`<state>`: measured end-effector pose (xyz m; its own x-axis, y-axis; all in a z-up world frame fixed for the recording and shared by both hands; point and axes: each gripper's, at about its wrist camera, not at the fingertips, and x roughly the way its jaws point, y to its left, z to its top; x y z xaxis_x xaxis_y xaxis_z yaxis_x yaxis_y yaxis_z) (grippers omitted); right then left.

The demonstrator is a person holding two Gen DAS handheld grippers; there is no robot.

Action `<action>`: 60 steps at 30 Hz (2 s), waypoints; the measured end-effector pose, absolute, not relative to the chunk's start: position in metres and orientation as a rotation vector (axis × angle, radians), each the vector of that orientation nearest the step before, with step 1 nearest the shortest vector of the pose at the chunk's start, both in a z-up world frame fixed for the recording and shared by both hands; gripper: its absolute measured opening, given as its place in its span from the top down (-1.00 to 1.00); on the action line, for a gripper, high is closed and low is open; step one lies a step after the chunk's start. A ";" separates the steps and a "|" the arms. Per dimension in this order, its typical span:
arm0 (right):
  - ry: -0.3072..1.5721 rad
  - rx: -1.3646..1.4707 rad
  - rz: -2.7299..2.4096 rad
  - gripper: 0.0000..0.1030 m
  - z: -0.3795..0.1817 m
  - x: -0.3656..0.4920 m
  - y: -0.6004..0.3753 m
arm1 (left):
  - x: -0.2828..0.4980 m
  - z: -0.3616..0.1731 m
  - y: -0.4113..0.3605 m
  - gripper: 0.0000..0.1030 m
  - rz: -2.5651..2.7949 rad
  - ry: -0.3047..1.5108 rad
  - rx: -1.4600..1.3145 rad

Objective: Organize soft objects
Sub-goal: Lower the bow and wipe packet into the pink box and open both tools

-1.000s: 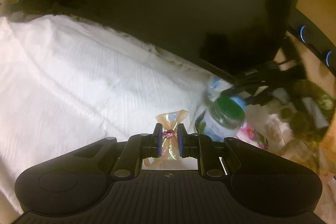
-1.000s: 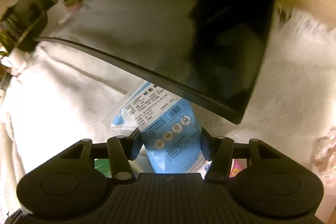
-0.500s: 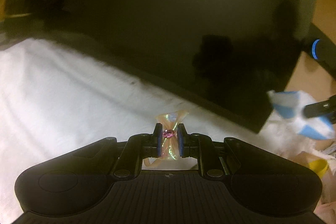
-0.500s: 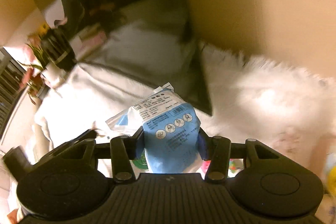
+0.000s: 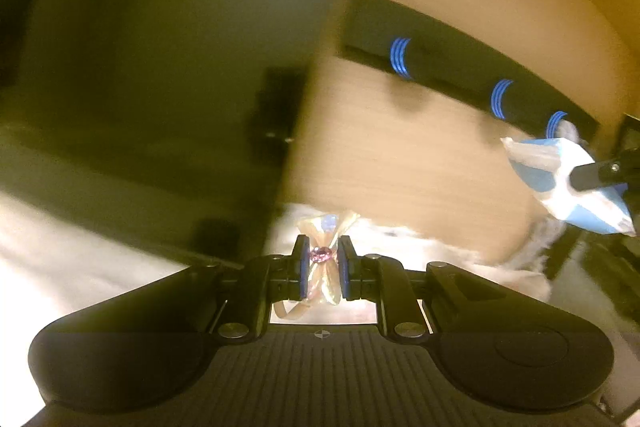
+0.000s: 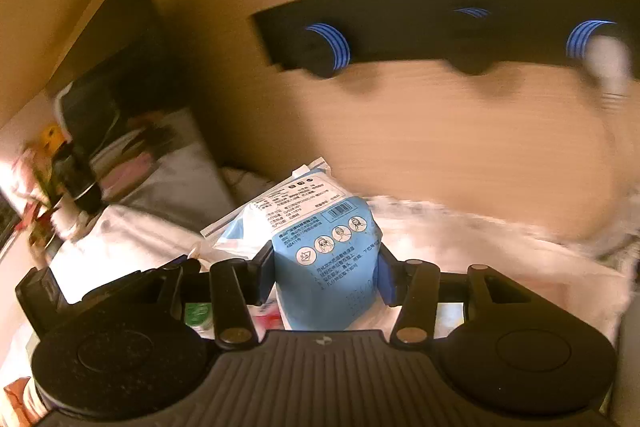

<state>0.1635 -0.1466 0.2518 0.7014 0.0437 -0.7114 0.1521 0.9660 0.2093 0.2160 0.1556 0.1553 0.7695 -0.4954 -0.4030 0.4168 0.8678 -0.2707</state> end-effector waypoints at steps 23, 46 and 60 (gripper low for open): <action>0.755 0.340 -0.312 0.05 0.233 0.055 -0.261 | 0.168 0.132 -0.028 0.65 -0.912 0.598 -0.068; 1.031 0.452 -0.415 0.00 0.062 0.103 -0.277 | 0.171 0.068 -0.057 0.60 -0.812 0.762 0.069; 0.840 0.316 -0.342 -0.28 0.125 0.051 -0.259 | 0.153 0.101 -0.008 0.60 -0.795 0.700 -0.095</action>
